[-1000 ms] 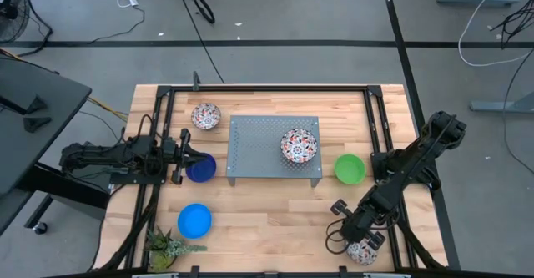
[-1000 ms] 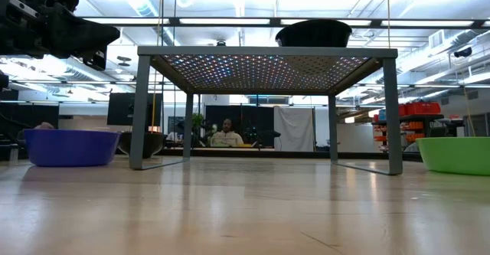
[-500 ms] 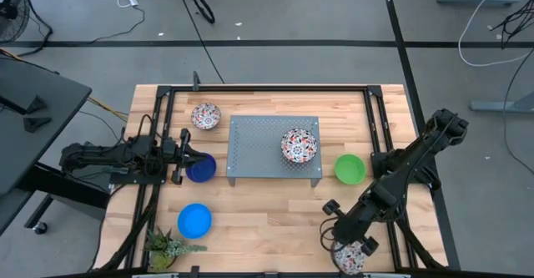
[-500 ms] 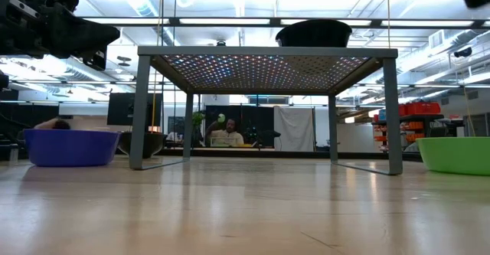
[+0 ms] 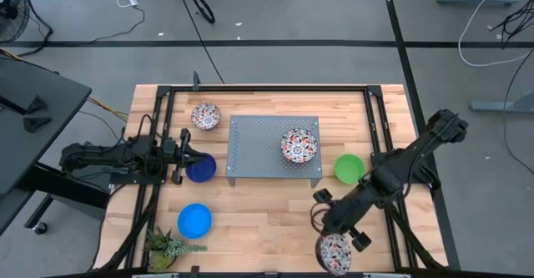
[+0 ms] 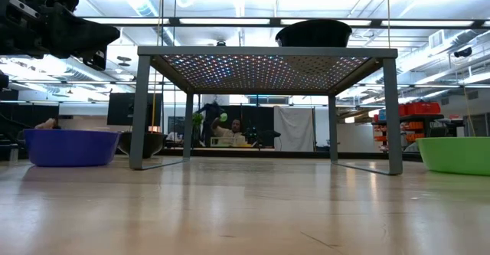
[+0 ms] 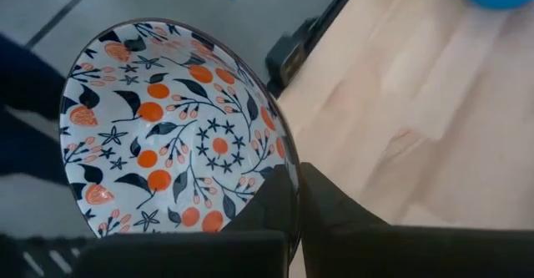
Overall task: Pick & Place Mini bowls
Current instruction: Stack the bottom white patterned bowl on top of the white patterned bowl on the shelf
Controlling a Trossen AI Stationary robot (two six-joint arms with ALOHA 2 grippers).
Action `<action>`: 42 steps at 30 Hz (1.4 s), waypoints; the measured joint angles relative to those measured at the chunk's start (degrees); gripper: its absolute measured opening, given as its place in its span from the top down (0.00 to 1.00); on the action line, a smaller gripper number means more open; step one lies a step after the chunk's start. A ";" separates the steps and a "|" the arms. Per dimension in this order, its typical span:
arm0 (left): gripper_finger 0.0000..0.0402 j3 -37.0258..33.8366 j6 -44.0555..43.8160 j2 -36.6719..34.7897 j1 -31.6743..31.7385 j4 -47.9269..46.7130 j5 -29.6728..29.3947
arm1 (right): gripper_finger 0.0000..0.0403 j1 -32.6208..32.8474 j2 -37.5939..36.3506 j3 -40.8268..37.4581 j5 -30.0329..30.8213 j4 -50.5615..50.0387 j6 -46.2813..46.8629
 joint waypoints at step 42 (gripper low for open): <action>0.92 0.00 0.00 0.00 0.00 0.00 0.01 | 1.00 -47.42 -0.04 18.78 -3.52 -26.12 15.31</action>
